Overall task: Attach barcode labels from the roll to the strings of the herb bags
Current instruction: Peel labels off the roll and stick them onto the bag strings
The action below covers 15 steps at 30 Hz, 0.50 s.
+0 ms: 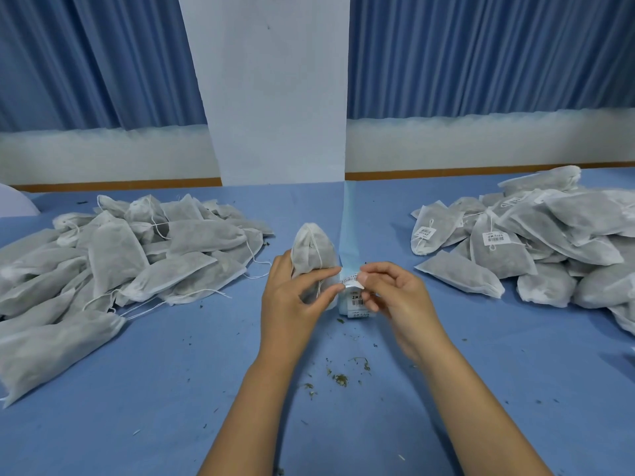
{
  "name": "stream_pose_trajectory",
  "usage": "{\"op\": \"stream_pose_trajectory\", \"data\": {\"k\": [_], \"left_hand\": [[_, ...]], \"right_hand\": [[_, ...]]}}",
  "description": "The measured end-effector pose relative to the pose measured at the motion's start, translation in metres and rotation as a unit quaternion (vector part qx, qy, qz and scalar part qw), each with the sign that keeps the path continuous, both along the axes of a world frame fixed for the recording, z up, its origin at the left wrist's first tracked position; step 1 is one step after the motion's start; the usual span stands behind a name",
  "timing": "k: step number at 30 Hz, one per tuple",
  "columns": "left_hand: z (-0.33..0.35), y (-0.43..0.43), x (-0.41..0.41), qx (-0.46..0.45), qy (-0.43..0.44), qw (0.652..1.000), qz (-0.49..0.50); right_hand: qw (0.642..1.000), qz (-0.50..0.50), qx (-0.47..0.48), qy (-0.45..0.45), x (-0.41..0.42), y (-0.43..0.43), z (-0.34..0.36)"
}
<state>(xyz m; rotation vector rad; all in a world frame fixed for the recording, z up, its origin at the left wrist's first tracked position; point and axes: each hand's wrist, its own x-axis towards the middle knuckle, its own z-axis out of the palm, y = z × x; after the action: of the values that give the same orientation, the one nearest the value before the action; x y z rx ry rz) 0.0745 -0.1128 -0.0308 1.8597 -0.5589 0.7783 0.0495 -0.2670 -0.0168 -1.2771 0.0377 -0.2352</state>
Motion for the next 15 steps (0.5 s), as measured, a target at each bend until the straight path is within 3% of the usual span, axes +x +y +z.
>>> {"op": "stream_pose_trajectory", "data": {"k": [7, 11, 15], "left_hand": [[0.0065, 0.0015, -0.0011, -0.066, 0.126, 0.989, -0.04], [0.008, 0.005, -0.001, -0.119, 0.159, 0.978, -0.059], [0.0081, 0.0038, -0.0009, -0.104, 0.157, 0.98, -0.067]], "right_hand": [[0.998, -0.035, -0.045, -0.027, 0.0012, -0.0042, -0.0013], [0.99, -0.105, -0.07, -0.07, 0.0019, -0.0082, 0.0016], [0.982, -0.084, -0.111, -0.125, 0.0006, 0.0004, 0.002]]}}
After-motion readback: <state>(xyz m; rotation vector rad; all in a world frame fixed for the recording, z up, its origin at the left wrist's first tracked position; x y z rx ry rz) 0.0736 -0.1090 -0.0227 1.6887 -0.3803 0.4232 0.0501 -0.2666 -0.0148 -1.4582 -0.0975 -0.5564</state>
